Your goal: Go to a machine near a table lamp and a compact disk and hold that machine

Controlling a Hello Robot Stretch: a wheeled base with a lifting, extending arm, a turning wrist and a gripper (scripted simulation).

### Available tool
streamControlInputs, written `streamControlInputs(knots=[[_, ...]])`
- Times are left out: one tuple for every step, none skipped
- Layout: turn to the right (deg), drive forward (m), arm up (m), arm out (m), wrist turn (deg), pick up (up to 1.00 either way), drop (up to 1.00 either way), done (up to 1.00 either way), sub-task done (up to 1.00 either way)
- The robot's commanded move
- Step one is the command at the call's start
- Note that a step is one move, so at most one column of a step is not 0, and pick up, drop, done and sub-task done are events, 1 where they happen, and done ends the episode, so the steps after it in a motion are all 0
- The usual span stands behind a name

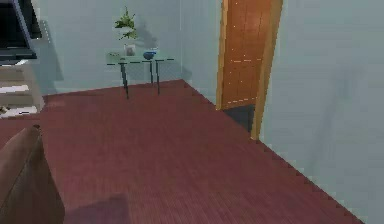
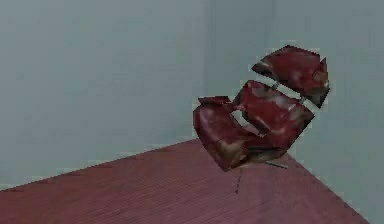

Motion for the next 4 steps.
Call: streamControlInputs(knots=[[0.0, 1.00, 0.00, 0.00, 0.0, 0.00, 0.00, 0.00, 0.00], [0.0, 1.00, 0.00, 0.00, 0.0, 0.00, 0.00, 0.00, 0.00], [-24.0, 0.00, 0.00, 0.00, 0.0, 0.00, 0.00, 0.00, 0.00], [0.0, 0.10, 0.00, 0.00, 0.0, 0.00, 0.00, 0.00, 0.00]])
